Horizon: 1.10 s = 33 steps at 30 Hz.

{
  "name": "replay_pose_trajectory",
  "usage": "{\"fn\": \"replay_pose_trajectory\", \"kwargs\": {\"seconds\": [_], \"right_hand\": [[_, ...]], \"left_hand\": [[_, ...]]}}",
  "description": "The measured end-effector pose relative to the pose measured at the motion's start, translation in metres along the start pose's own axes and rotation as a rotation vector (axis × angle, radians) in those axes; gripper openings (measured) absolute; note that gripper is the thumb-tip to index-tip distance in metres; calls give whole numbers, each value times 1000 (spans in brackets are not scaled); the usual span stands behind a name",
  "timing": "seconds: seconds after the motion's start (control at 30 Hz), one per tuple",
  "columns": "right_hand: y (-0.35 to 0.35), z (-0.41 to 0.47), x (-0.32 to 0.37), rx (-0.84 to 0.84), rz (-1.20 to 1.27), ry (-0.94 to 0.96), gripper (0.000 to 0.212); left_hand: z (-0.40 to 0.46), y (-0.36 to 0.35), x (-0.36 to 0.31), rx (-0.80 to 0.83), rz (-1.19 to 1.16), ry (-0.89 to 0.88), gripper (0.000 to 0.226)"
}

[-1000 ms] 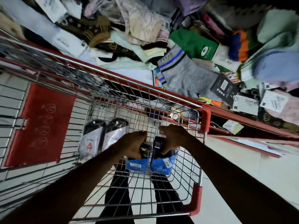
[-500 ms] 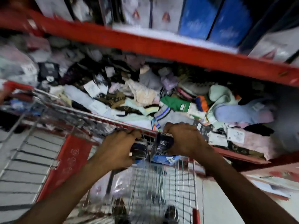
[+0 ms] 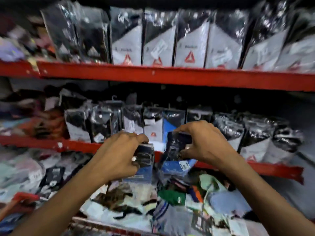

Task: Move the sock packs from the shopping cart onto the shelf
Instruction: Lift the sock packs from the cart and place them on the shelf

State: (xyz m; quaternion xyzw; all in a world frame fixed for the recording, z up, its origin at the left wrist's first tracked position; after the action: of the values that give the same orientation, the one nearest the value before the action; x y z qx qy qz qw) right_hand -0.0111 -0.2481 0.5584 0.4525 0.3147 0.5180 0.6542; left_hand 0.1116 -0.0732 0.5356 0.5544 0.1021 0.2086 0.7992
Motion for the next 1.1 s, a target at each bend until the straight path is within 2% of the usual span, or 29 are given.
{"fn": "replay_pose_trajectory", "kwargs": {"seconds": [0.17,0.27,0.5,0.63,0.77,0.87,1.03,1.1], "right_hand": [[31,28,-14,-79,-82,-34,45],[32,45,-25,-56,-116,-52,48],[14,76,-60,17,-180,-68,40],[-6,85,-79,95,-216,-65,50],[-15,87,-93,123,-209,-77,40],[-16,86,-99,66,-188,-61,43],[-28,69,-98,-117,-268,1,82],[-38,56,-94,-211,-261,16,80]], "left_hand": [[54,32,-11,-89,1,-17,68],[85,29,-13,-93,32,-14,69],[140,-5,-25,-66,30,-20,63],[161,-27,-35,-37,2,-22,67],[173,-42,-39,10,5,-11,68],[179,-55,-38,23,-19,-6,67],[180,-66,-39,48,27,-4,78],[170,-66,-42,-19,49,2,85]]}}
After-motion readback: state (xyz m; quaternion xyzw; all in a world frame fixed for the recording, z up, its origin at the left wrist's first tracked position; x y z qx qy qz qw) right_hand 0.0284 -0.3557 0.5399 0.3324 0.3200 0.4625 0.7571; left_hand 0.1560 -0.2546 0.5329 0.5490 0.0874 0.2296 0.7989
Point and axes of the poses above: each hand's wrist, its own z-axis towards the middle knuckle, its own y-axis out of the back of the hand, x = y × z, the point moved 4 cm from there along z, towards the middle knuckle, and after that the axes turned 4 degrees about y, right-handed, at the moved point
